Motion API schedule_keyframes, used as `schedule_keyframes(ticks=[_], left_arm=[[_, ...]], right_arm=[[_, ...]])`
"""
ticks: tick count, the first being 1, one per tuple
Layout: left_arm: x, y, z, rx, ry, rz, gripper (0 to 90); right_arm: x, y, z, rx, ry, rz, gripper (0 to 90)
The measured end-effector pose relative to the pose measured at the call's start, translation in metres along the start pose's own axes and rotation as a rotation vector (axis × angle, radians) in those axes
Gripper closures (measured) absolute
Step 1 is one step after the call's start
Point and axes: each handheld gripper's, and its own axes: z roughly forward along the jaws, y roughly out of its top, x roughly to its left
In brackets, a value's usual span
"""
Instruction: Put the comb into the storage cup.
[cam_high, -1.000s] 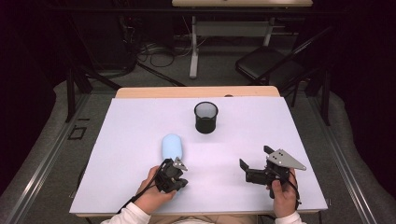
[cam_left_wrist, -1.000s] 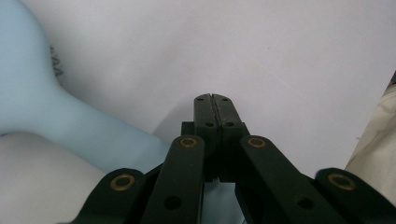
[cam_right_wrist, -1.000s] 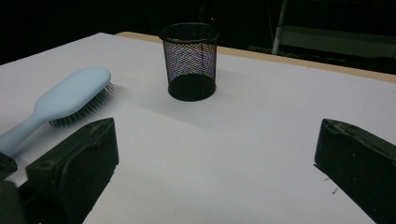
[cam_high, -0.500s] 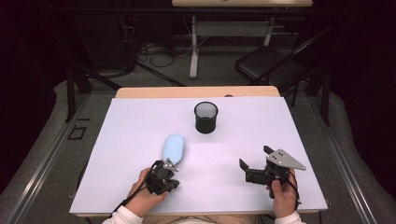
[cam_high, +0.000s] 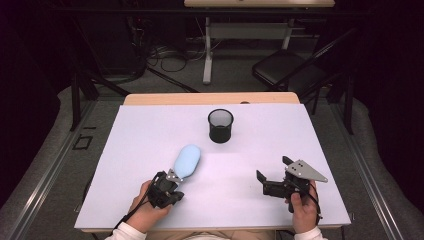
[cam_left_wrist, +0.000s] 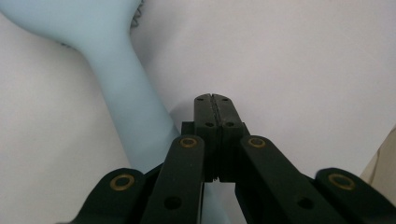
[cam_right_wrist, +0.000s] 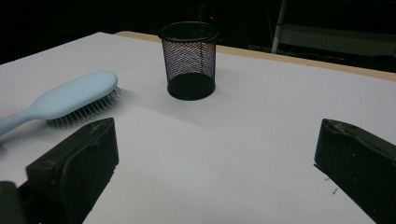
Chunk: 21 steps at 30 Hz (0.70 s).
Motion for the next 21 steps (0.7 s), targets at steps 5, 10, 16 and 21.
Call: schedule_keyframes(ticks=[5, 10, 16, 21], left_arm=[[0.005, -0.003, -0.002, -0.001, 0.016, -0.015, 90.0], [0.009, -0.005, -0.002, -0.003, 0.027, -0.028, 90.0], [0.015, -0.007, -0.004, -0.006, 0.050, -0.042, 90.0], [0.020, -0.008, -0.006, -0.015, 0.056, -0.060, 90.0]], right_arm=[[0.000, 0.000, 0.000, 0.001, 0.000, -0.001, 0.0], [-0.001, 0.000, 0.000, 0.000, -0.001, 0.000, 0.0], [-0.001, 0.000, -0.001, -0.003, -0.003, -0.004, 0.0], [-0.001, 0.000, -0.001, -0.003, -0.004, -0.004, 0.0]])
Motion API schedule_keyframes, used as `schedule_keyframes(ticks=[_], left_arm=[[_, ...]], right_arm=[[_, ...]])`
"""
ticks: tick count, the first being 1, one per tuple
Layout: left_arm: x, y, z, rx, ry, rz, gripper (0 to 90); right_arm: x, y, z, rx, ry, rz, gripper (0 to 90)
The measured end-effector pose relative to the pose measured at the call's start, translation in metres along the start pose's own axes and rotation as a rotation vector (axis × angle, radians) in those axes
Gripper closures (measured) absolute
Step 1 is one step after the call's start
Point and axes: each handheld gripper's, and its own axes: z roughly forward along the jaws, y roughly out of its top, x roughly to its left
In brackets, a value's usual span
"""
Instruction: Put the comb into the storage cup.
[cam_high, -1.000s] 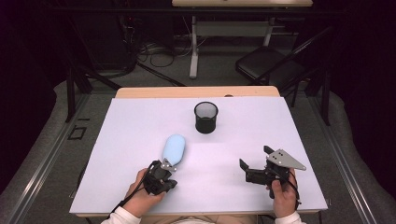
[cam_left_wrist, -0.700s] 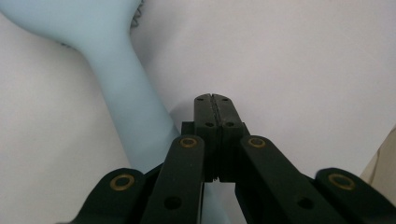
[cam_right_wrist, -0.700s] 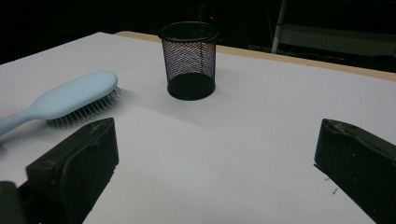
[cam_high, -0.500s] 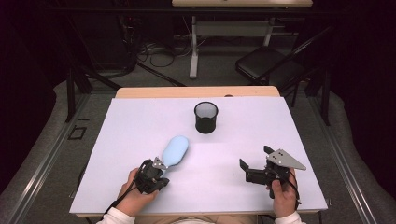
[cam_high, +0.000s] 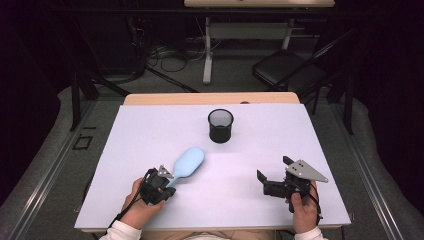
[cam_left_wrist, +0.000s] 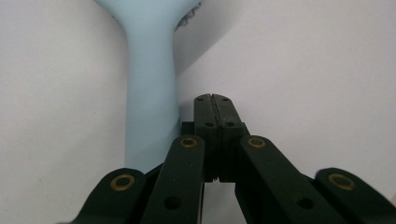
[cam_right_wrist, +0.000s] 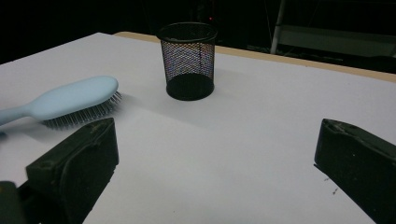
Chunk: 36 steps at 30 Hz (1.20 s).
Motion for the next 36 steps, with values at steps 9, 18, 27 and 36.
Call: schedule_keyframes(ticks=[9, 18, 27, 36], left_arm=[[-0.005, 0.001, 0.001, -0.009, -0.018, 0.011, 90.0], [-0.006, 0.001, -0.001, -0.034, -0.022, 0.006, 89.0], [-0.006, 0.001, -0.005, -0.056, -0.018, 0.002, 86.2], [-0.003, 0.000, -0.011, -0.095, 0.008, -0.018, 76.7]], right_arm=[[0.000, 0.000, 0.000, -0.003, 0.000, -0.004, 0.0], [0.000, 0.000, 0.001, 0.002, 0.001, -0.001, 0.0], [0.000, 0.000, 0.000, 0.004, 0.000, -0.001, 0.0], [0.000, 0.000, 0.000, 0.004, 0.002, -0.001, 0.0]])
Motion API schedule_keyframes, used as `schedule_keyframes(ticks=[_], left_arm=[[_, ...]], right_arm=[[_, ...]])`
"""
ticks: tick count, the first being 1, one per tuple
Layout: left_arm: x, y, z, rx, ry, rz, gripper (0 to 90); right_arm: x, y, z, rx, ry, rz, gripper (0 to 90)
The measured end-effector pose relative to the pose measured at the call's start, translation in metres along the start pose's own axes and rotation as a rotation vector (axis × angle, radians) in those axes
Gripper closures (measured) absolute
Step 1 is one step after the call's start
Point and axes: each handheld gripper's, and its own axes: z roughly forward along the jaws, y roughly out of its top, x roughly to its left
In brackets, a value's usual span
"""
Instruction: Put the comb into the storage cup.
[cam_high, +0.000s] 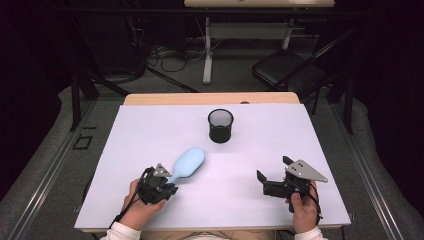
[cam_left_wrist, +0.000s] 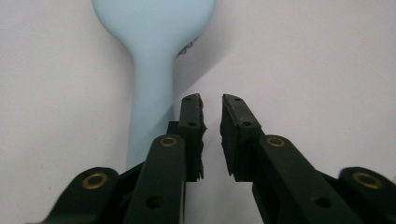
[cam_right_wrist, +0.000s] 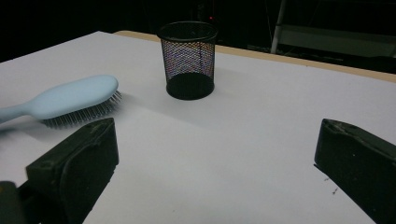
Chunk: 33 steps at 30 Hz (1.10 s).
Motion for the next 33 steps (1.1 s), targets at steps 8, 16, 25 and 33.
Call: schedule_keyframes(ticks=[8, 16, 25, 33], left_arm=[[0.001, 0.000, -0.005, -0.028, 0.008, -0.016, 70.6], [0.004, -0.001, -0.011, -0.066, 0.018, -0.039, 63.4], [0.011, -0.002, -0.015, -0.115, 0.035, -0.042, 50.8], [0.018, -0.003, -0.019, -0.161, 0.035, -0.048, 43.7]], right_arm=[[0.000, 0.000, 0.000, 0.001, -0.001, 0.000, 0.0], [0.000, 0.000, 0.000, 0.000, -0.001, -0.003, 0.0], [0.000, 0.000, 0.000, 0.001, -0.001, -0.004, 0.0], [0.000, 0.000, 0.000, 0.002, -0.001, -0.002, 0.0]])
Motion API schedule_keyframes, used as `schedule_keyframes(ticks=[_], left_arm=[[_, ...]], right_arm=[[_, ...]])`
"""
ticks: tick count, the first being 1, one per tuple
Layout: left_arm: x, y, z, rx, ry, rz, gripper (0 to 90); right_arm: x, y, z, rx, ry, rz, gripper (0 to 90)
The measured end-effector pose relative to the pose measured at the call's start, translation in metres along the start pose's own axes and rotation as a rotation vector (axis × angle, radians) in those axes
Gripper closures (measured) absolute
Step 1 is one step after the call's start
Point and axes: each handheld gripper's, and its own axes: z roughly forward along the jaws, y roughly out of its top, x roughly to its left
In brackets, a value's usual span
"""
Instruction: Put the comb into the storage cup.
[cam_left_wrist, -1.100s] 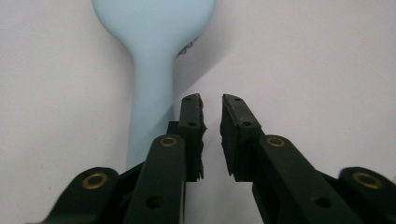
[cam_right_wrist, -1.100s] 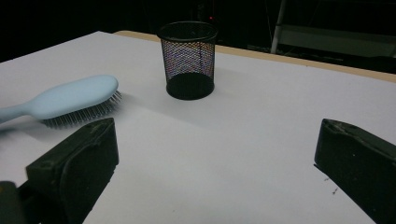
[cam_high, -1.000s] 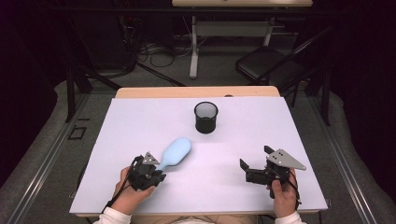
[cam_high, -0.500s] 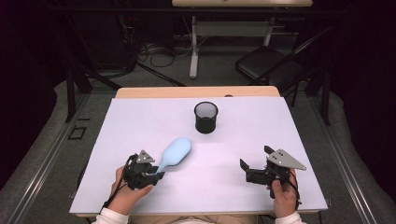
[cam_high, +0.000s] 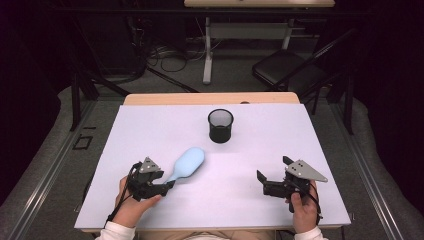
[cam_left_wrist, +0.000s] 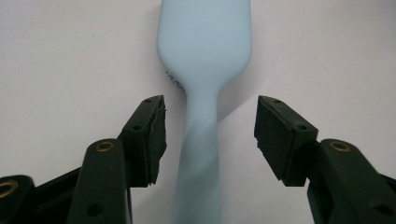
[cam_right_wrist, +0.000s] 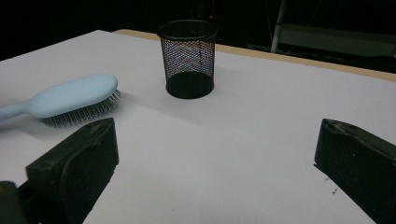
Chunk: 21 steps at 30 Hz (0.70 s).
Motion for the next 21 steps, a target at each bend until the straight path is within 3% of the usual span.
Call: schedule_keyframes(ticks=[11, 19, 21], left_arm=[[0.0064, -0.0013, -0.0006, -0.024, -0.016, -0.037, 42.8], [0.0105, 0.0005, -0.0012, -0.028, -0.015, -0.077, 23.9], [0.0107, 0.0013, -0.0011, -0.028, -0.021, -0.095, 22.7]], right_arm=[[0.0004, -0.0001, 0.0005, 0.004, 0.002, 0.000, 0.0], [0.0003, -0.0003, 0.0009, 0.005, 0.001, 0.000, 0.0], [0.0004, -0.0002, 0.0009, 0.004, 0.000, 0.002, 0.0]])
